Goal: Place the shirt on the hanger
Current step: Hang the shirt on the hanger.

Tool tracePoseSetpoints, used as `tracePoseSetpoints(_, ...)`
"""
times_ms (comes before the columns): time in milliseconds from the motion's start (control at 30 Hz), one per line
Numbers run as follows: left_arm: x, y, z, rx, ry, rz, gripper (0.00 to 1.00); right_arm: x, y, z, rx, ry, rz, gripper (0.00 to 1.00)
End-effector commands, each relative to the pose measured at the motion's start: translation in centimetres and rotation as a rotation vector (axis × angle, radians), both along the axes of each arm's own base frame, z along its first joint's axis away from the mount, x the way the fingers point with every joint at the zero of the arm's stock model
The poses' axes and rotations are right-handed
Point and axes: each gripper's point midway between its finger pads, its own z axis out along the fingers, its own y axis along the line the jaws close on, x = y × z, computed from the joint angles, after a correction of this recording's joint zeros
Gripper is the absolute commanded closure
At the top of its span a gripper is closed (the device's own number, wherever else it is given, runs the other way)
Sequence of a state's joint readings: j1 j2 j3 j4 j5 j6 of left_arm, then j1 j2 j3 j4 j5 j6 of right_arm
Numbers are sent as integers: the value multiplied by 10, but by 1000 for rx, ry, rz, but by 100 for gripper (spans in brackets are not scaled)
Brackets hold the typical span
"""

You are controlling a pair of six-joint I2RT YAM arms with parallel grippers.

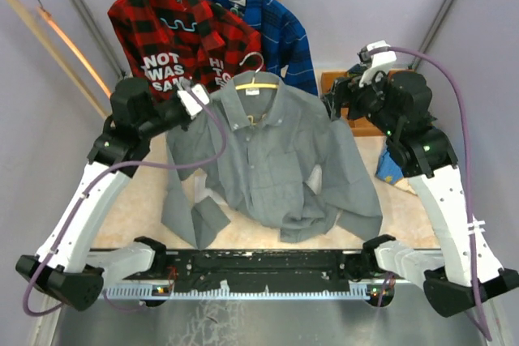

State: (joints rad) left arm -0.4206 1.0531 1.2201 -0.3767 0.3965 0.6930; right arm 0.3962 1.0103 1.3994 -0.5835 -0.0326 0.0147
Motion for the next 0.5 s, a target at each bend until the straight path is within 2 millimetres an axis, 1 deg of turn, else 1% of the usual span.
tracePoseSetpoints(0, -9, -21, 108, -159, -219, -192, 100, -8, 12, 79, 167, -170, 141, 19)
tracePoseSetpoints(33, -8, -23, 119, -164, -235, -206, 100, -9, 11, 87, 174, -191, 138, 18)
tracePoseSetpoints(67, -2, -25, 124, -163, -236, -217, 100, -11, 9, 97, 181, -216, 138, 18)
tracePoseSetpoints(133, 2, -28, 143, -171, -262, -250, 100, -17, 6, 110, 190, -259, 132, 18)
tracePoseSetpoints(200, 3, -34, 162, -178, -285, -302, 100, -23, -2, 118, 195, -299, 102, 18)
tracePoseSetpoints(233, 1, -35, 177, -184, -313, -316, 100, -27, -6, 121, 196, -324, 83, 18)
tracePoseSetpoints(300, 3, -38, 188, -184, -321, -333, 100, -39, -15, 125, 180, -365, 65, 18)
tracePoseSetpoints(367, 5, -37, 188, -178, -320, -324, 100, -54, -20, 125, 146, -390, 67, 18)
tracePoseSetpoints(467, -2, -32, 176, -173, -300, -310, 100, -70, -31, 114, 93, -380, 47, 18)
